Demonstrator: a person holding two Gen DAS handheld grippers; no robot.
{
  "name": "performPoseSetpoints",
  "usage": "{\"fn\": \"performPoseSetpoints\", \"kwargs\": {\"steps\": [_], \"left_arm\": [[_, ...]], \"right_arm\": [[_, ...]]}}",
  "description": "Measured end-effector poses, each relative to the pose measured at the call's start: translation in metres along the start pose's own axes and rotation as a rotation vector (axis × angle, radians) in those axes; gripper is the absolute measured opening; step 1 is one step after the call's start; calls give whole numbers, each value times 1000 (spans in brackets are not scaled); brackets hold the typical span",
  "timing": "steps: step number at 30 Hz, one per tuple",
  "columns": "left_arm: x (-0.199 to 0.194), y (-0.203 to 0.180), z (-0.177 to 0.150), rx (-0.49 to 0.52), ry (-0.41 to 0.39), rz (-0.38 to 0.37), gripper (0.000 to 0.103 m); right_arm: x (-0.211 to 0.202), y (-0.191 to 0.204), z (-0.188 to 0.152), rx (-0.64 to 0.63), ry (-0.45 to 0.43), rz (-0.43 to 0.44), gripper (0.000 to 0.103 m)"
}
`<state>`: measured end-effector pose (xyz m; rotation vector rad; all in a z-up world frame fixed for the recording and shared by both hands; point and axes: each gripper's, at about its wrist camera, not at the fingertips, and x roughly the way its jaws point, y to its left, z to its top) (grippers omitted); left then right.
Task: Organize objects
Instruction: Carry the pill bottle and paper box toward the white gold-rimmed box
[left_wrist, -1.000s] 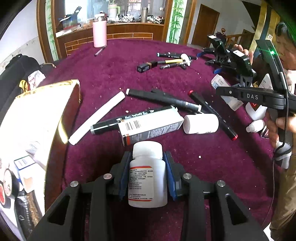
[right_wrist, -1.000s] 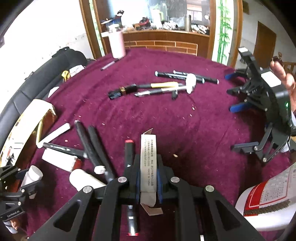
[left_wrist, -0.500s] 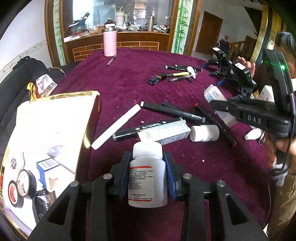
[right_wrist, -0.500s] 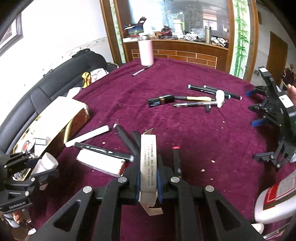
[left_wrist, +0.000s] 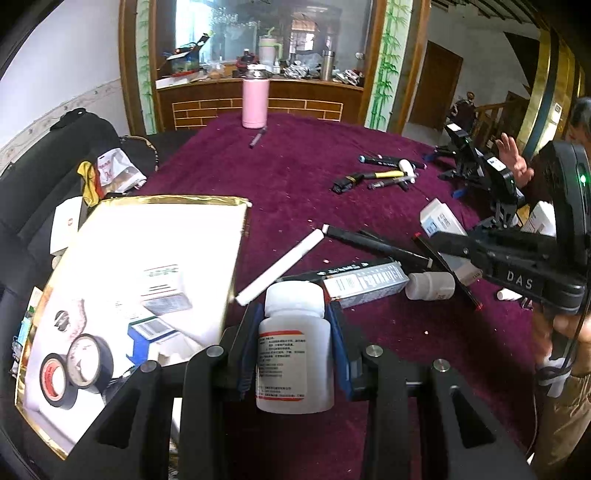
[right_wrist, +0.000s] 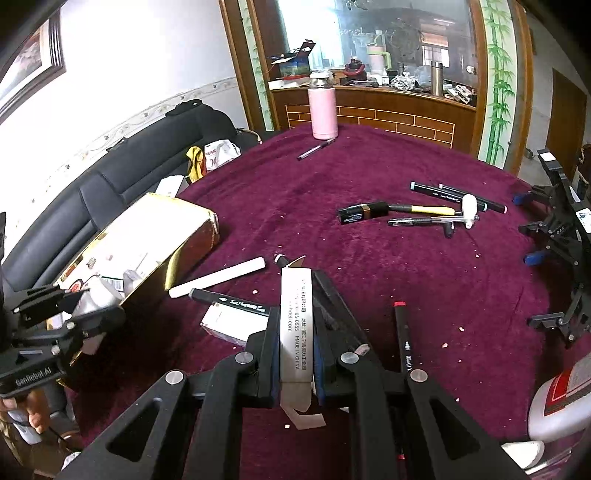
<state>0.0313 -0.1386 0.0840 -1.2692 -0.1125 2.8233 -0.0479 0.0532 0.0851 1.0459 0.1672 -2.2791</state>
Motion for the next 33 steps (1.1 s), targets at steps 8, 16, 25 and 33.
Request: {"fn": "performPoseSetpoints", "kwargs": {"steps": [8, 16, 25, 33], "left_arm": [[-9, 28, -3, -53, -8, 34, 35], [-21, 52, -6, -85, -25, 110, 35], [-28, 64, -7, -98, -41, 127, 35], [-37, 76, -10, -118, -60, 137, 35]], "right_arm": [[-1, 16, 3, -16, -7, 6, 15], [2, 46, 8, -63, -5, 34, 15], [4, 80, 13, -122, -2, 58, 15], [5, 106, 15, -169, -3, 80, 15]]}}
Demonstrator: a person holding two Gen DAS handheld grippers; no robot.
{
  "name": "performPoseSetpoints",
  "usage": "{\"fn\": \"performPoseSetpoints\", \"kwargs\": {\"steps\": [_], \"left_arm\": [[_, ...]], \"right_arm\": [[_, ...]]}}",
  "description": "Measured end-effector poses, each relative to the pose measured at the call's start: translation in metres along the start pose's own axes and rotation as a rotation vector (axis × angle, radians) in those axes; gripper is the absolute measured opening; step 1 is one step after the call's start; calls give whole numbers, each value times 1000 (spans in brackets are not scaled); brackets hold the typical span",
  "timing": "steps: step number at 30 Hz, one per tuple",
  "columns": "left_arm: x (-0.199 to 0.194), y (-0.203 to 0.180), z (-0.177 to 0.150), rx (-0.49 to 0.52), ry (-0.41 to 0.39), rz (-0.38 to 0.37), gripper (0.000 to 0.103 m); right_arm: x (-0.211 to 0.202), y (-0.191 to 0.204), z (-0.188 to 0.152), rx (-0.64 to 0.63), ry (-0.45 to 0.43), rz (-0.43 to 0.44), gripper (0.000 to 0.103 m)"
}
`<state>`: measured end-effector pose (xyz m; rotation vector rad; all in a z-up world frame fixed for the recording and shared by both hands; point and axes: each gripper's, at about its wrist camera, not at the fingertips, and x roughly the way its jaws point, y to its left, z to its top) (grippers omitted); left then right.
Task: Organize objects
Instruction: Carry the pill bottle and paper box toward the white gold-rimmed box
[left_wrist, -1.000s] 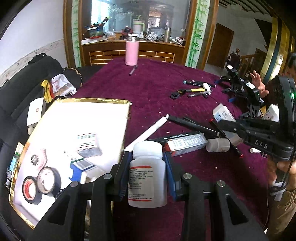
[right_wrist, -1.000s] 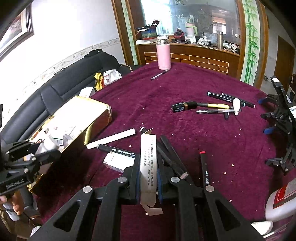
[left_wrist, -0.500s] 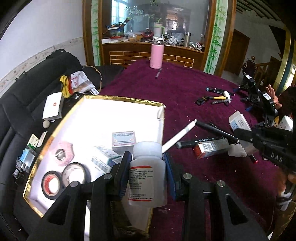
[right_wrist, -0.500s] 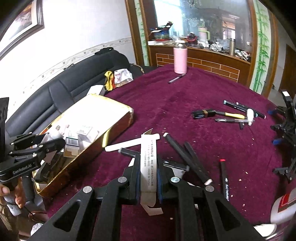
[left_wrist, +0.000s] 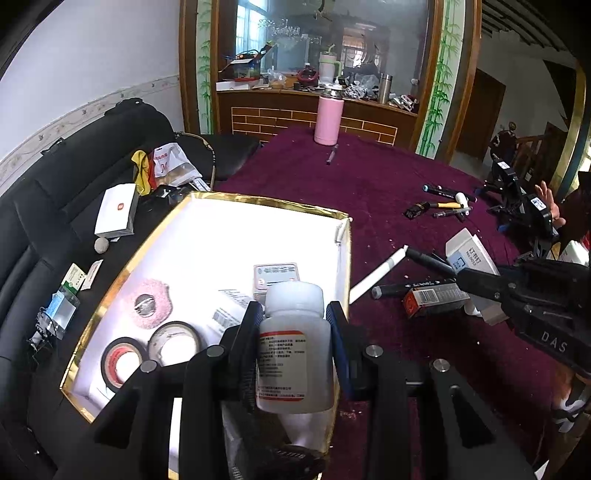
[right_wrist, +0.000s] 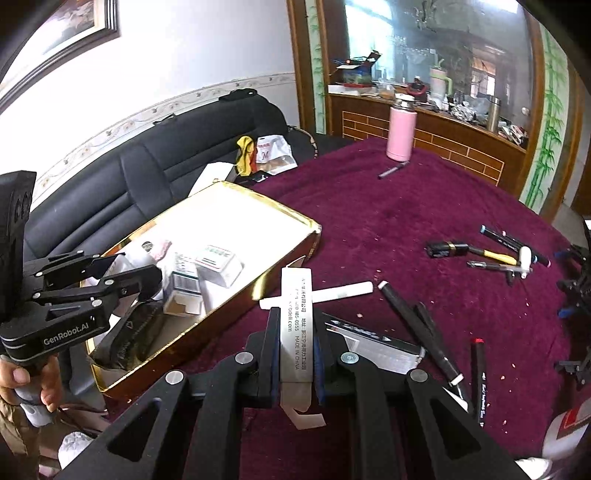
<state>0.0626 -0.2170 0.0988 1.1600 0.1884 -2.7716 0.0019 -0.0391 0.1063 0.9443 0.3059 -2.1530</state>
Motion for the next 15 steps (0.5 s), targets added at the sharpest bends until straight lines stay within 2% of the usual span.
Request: {"fn": "performPoseSetpoints", "kwargs": {"steps": [15], "left_arm": [[-15, 60, 7, -97, -37, 59, 35]], "right_arm": [[10, 23, 5, -32, 6, 34, 15]]}}
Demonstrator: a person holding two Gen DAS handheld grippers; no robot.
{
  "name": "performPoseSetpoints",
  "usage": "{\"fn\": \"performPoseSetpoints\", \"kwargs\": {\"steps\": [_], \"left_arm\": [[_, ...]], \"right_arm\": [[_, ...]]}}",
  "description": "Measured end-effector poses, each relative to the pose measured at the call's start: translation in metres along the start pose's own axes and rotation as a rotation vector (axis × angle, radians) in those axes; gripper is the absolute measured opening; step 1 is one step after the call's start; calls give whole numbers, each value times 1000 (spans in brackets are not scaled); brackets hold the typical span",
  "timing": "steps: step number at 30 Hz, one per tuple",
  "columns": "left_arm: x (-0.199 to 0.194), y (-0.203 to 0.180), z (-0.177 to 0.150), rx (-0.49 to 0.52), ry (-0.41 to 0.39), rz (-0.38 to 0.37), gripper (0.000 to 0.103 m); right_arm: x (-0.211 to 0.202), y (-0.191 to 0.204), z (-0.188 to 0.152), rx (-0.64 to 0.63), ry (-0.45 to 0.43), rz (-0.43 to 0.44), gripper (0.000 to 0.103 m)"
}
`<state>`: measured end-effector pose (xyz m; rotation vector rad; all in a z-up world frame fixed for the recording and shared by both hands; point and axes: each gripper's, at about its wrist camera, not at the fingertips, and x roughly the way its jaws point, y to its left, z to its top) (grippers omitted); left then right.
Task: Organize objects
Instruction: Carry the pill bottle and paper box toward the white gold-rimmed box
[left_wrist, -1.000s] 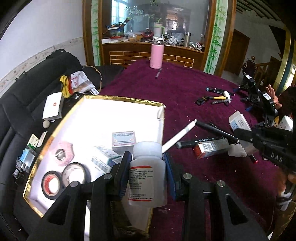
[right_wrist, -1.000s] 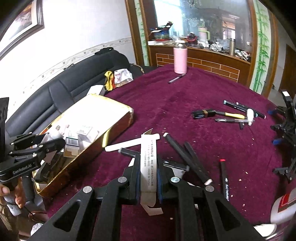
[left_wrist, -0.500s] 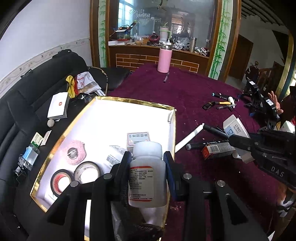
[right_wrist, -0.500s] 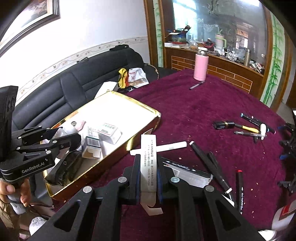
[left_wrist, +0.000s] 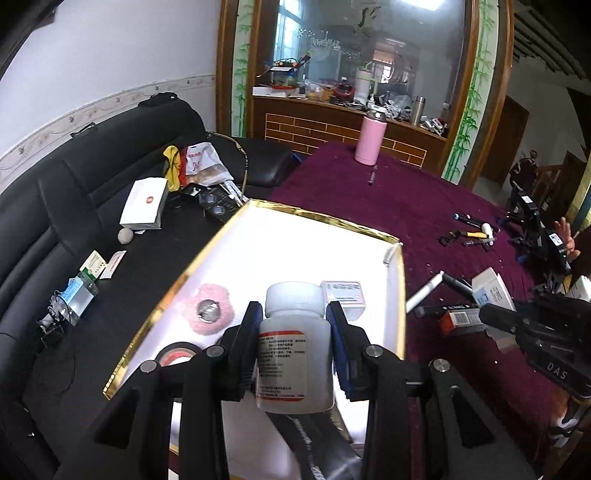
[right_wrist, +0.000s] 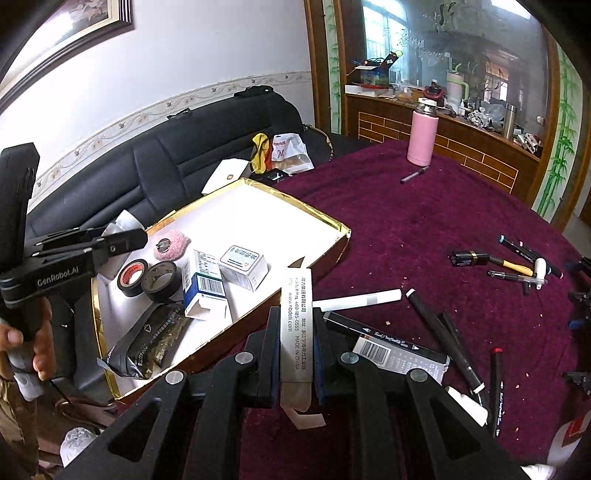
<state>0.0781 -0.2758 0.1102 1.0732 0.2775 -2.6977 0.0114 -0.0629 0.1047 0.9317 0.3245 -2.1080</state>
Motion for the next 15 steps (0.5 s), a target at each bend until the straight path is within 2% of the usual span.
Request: {"fn": "performPoseSetpoints", "kwargs": {"steps": [15], "left_arm": [[27, 4, 12, 36, 11, 63, 35]], "right_arm": [[12, 8, 13, -11, 7, 17, 15]]}}
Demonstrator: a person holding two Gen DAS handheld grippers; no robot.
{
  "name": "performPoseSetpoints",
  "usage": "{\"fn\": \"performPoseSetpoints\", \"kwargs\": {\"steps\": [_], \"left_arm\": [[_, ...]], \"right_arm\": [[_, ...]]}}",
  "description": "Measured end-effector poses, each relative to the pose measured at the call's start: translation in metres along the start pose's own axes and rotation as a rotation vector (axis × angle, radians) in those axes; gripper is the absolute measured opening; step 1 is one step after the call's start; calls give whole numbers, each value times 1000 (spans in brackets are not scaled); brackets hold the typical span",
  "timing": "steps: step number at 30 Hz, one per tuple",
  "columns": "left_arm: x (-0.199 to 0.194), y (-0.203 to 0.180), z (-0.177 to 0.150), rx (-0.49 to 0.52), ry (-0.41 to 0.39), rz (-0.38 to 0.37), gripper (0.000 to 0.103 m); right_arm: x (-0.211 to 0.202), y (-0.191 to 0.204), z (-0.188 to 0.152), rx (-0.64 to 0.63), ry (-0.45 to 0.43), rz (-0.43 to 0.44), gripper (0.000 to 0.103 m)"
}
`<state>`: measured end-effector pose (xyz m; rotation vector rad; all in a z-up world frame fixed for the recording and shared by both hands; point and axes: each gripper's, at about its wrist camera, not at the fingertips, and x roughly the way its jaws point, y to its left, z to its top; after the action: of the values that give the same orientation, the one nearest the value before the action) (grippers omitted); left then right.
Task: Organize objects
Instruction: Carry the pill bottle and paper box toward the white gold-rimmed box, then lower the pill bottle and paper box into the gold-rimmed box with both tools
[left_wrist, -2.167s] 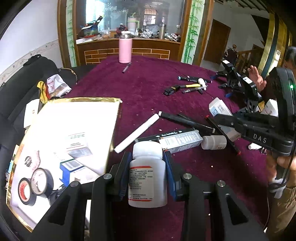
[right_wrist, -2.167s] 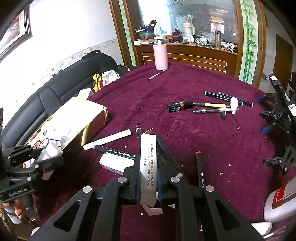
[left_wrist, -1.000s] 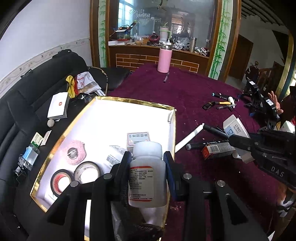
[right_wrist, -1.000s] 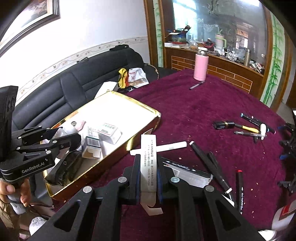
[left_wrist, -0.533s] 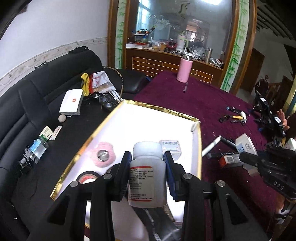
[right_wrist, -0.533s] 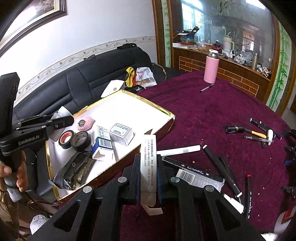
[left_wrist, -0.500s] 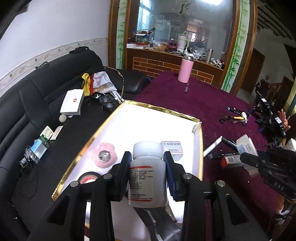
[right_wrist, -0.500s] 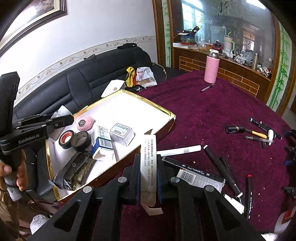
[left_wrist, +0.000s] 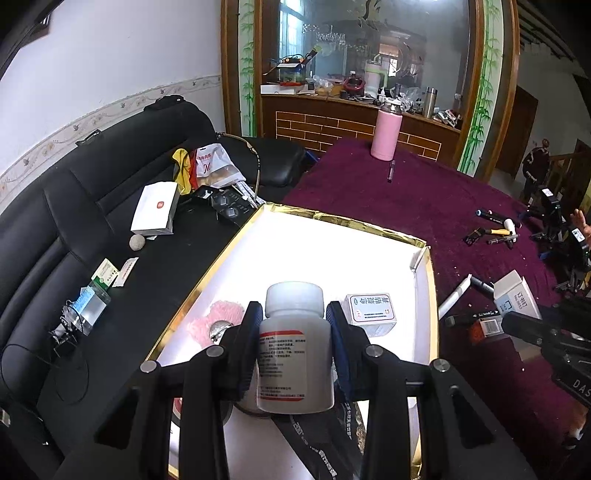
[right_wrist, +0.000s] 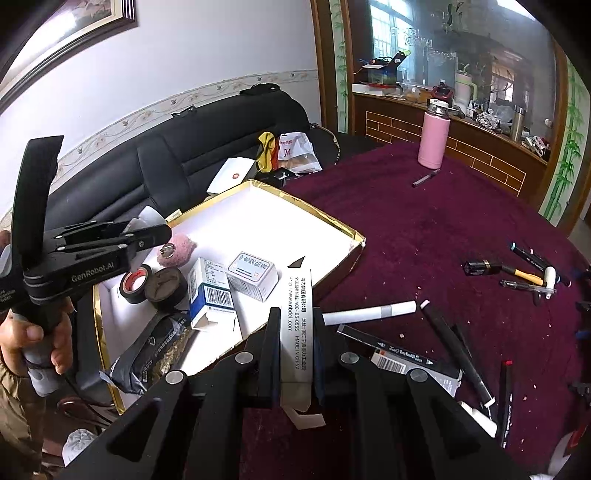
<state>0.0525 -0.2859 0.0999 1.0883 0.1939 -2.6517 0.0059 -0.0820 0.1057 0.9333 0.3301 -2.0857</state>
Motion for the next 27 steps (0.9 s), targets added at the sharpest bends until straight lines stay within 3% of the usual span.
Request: {"fn": "performPoseSetpoints", "kwargs": {"steps": [27], "left_arm": [[29, -12, 27, 37, 24, 4, 35]], "right_arm": [[39, 13, 41, -21, -13, 63, 15]]}}
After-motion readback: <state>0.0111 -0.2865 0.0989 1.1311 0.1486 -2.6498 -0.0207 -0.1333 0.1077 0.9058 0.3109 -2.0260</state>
